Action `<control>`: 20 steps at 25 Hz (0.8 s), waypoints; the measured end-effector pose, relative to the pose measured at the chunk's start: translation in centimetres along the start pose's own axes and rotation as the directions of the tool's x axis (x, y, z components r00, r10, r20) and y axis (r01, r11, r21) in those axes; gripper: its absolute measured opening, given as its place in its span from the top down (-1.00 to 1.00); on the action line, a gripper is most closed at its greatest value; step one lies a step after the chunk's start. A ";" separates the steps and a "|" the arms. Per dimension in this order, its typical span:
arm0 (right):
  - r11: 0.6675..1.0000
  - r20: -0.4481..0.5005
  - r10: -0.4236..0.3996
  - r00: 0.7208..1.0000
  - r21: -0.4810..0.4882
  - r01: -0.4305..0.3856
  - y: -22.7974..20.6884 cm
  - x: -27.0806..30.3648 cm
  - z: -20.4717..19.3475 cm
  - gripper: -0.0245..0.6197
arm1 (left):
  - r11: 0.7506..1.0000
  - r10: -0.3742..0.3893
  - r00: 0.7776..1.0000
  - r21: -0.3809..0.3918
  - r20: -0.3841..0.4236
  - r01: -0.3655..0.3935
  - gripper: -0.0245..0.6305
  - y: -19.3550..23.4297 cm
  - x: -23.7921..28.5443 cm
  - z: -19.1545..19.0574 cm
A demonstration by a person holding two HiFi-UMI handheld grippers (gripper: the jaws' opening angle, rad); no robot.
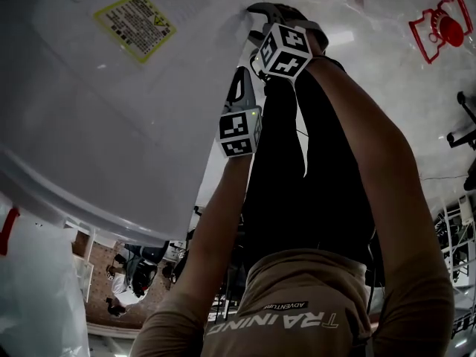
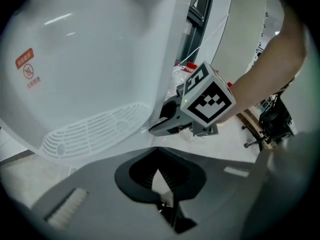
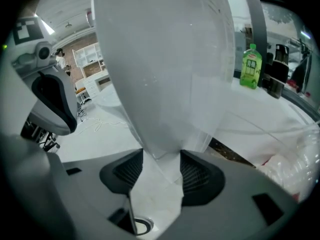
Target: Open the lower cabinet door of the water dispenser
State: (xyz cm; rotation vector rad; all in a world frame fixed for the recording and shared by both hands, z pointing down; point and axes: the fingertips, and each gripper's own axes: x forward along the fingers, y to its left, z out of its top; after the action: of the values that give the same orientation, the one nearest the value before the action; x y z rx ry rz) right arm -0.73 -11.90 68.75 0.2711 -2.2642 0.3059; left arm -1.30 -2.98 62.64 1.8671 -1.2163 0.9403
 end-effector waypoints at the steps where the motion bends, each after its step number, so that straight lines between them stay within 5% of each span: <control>1: 1.000 -0.001 -0.003 1.000 -0.006 0.003 0.0 0.0 0.0 0.30 | 1.000 -0.006 1.000 -0.005 0.003 0.006 0.93 -0.1 0.0 -0.1; 20: 0.992 -0.100 0.014 0.995 0.129 -0.001 0.0 0.0 -0.4 0.32 | 1.000 -0.027 1.000 -0.014 -0.011 0.026 0.93 0.5 -0.3 -1.0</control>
State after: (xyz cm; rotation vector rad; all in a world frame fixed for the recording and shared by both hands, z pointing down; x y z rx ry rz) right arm -0.48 -11.79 69.00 0.3079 -2.1496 0.4605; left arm -2.03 -2.15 62.98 1.8601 -1.1859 0.9244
